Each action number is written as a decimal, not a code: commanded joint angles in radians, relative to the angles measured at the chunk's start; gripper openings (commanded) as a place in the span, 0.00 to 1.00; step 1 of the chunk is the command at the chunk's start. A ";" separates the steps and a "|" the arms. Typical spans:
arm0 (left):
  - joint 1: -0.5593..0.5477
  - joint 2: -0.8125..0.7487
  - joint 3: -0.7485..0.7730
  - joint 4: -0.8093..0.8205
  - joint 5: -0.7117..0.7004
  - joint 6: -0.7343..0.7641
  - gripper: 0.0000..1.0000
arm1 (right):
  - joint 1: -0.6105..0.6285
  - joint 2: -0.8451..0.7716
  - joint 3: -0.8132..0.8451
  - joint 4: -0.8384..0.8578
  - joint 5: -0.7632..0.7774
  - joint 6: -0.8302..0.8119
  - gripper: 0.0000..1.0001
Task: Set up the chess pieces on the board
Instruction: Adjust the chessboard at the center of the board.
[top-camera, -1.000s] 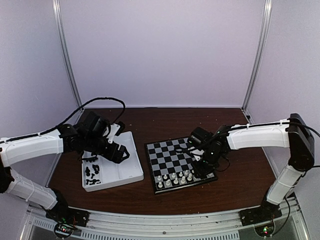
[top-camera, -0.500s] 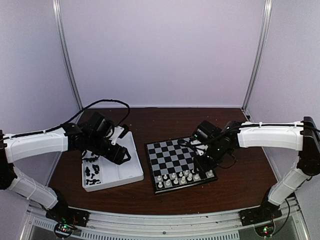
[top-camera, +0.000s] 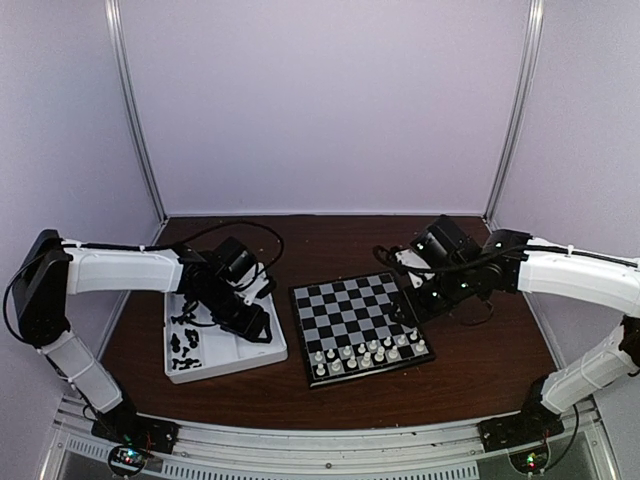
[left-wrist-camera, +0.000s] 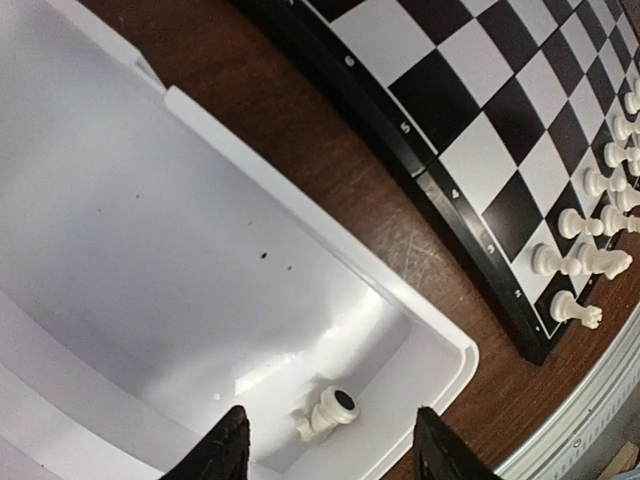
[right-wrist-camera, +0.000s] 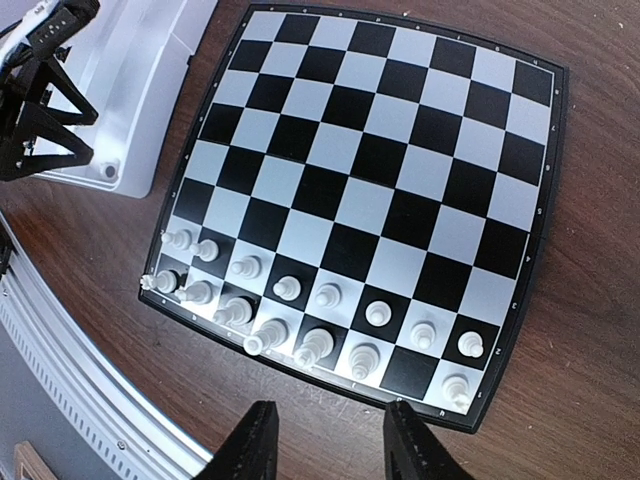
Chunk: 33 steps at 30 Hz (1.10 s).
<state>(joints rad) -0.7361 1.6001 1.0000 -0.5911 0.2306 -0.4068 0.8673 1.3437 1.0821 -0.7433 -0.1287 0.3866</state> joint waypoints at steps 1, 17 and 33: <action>-0.021 0.057 0.065 -0.072 0.014 -0.027 0.57 | 0.006 -0.024 0.000 0.027 0.034 -0.010 0.39; -0.108 0.289 0.256 -0.294 -0.144 -0.001 0.55 | 0.006 -0.041 0.004 0.031 0.064 -0.020 0.39; -0.111 0.000 0.141 -0.181 -0.045 0.100 0.52 | 0.006 -0.043 -0.008 0.050 0.057 -0.018 0.40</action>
<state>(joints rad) -0.8436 1.6905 1.1793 -0.8013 0.1547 -0.3920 0.8684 1.3247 1.0817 -0.7166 -0.0910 0.3695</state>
